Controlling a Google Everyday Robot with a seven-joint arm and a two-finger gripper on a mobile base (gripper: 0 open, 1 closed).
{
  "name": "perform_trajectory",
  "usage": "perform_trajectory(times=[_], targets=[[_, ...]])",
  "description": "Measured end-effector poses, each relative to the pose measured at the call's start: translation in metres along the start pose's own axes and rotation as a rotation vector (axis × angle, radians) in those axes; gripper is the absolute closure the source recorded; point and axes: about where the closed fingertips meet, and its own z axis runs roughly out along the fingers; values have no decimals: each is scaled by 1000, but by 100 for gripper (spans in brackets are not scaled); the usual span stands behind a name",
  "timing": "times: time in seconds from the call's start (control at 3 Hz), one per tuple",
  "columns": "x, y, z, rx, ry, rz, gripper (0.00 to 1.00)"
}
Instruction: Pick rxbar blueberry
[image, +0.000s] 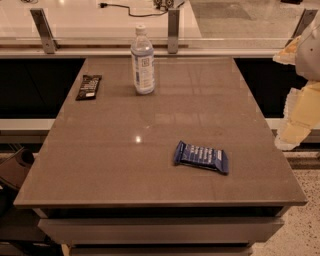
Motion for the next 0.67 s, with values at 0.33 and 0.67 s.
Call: perform_trajectory(times=[0.33,0.67], targets=[[0,0,0,0,0,0,0],[3,4,7,-5,-43,21,0]])
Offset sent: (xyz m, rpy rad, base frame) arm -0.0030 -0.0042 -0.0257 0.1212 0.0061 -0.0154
